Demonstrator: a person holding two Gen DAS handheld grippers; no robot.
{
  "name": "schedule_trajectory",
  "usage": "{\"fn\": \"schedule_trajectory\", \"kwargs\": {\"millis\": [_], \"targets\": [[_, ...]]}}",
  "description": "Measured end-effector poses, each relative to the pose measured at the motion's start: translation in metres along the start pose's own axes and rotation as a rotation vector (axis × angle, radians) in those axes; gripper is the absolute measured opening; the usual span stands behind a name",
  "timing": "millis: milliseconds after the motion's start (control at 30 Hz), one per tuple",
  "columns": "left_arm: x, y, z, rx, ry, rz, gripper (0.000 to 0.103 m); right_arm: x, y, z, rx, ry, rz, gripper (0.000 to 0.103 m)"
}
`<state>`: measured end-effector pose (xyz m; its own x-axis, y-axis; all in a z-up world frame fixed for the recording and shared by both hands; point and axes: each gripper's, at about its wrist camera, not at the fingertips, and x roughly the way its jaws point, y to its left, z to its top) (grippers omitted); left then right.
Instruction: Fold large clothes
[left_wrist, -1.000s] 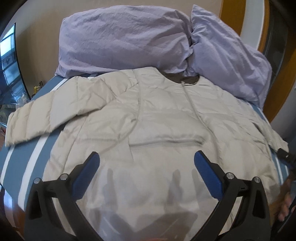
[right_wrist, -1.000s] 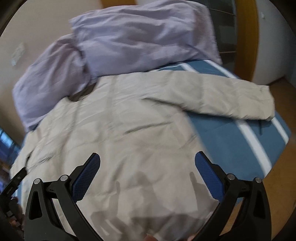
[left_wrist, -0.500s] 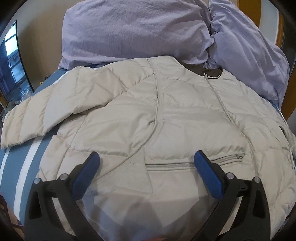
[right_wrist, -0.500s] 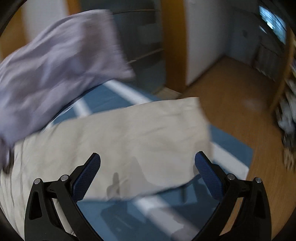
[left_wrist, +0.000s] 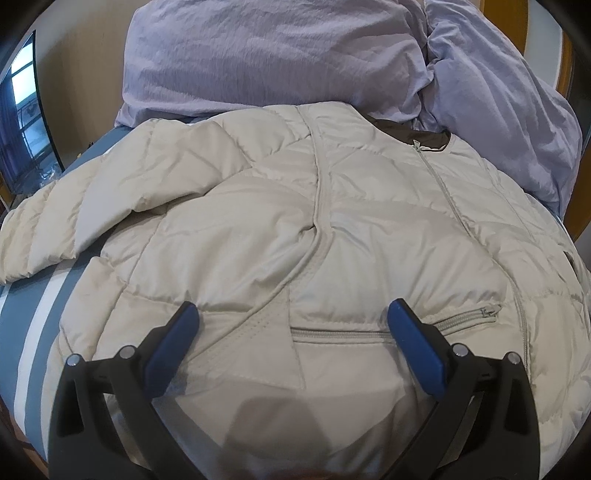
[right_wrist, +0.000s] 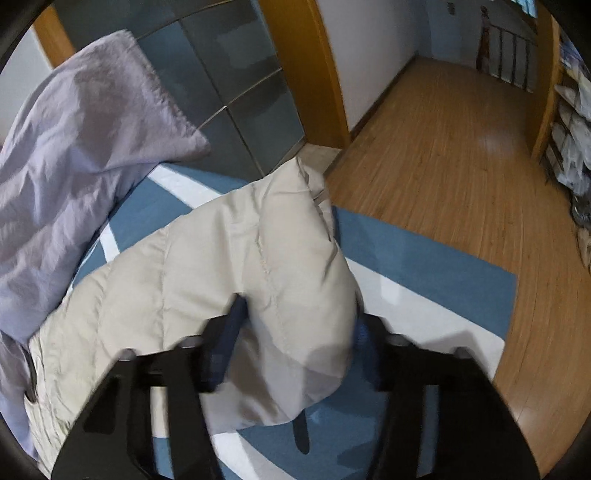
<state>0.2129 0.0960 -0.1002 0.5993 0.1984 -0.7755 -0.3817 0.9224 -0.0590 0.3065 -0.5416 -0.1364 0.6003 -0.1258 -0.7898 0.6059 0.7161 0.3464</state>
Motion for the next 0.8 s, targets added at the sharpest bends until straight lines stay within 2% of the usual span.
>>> {"fn": "schedule_trajectory", "kwargs": {"millis": [33, 133, 267, 467, 667, 800], "targets": [[0.0, 0.0, 0.0, -0.001, 0.0, -0.001, 0.101, 0.0, 0.002, 0.0, -0.003, 0.006, 0.013, 0.031], [0.0, 0.0, 0.0, -0.004, -0.001, -0.004, 0.101, -0.008, 0.01, 0.003, -0.019, -0.017, 0.001, 0.022], [0.002, 0.002, 0.0, -0.014, -0.001, -0.018, 0.101, -0.028, 0.035, 0.008, -0.069, -0.076, -0.007, 0.02], [0.003, 0.005, 0.0, -0.028, 0.002, -0.039, 0.101, -0.066, 0.112, 0.002, -0.234, -0.154, 0.094, 0.02], [0.003, 0.01, -0.001, -0.047, 0.001, -0.067, 0.101, -0.085, 0.214, -0.042, -0.435, -0.146, 0.212, 0.02], [0.003, 0.01, -0.001, -0.049, 0.0, -0.07, 0.101, -0.084, 0.282, -0.088, -0.566, -0.084, 0.298, 0.02]]}}
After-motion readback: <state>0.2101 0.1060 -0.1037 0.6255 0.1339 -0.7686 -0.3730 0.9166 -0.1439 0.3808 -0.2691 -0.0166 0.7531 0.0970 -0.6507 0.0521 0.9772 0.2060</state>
